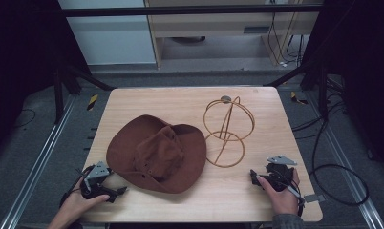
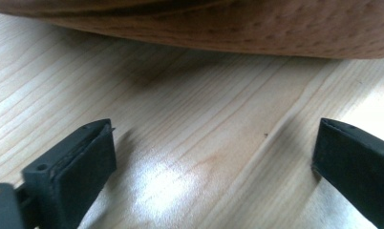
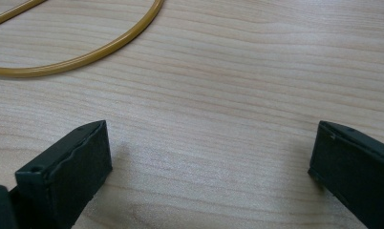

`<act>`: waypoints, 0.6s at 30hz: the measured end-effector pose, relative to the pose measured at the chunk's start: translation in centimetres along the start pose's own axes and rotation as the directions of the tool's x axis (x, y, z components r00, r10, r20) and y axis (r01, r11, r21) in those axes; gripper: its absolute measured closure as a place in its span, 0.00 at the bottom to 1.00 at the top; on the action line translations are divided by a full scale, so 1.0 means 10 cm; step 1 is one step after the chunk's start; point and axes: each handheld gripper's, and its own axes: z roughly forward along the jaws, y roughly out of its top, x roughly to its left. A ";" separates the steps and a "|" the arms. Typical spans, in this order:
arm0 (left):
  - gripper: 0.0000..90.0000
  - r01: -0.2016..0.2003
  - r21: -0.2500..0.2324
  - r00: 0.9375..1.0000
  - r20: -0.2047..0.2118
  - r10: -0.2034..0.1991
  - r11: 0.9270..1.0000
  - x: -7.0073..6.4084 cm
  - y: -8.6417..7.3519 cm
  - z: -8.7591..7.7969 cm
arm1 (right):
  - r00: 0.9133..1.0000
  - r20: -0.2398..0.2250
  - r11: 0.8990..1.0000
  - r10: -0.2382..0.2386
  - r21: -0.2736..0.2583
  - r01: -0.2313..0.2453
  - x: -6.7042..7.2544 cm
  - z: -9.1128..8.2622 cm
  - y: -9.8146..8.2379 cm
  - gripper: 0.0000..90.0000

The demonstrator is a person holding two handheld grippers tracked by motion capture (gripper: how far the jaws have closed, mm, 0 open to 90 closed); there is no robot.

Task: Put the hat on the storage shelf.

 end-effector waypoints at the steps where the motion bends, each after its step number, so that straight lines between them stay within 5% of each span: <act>1: 0.03 0.006 -0.002 1.000 0.008 -0.006 1.000 0.00 0.00 -0.01 | 1.000 0.000 1.000 0.000 0.000 0.000 0.00 0.00 0.00 0.01; 9: 0.06 0.026 -0.068 0.999 0.027 -0.025 0.997 -0.04 0.01 -0.21 | 1.000 0.001 1.000 0.000 0.000 0.000 0.00 0.00 0.00 0.01; 18: 0.04 0.006 -0.136 0.999 0.033 -0.002 0.991 -0.09 0.15 -0.47 | 1.000 0.000 1.000 -0.001 0.000 0.001 0.00 0.00 0.00 0.01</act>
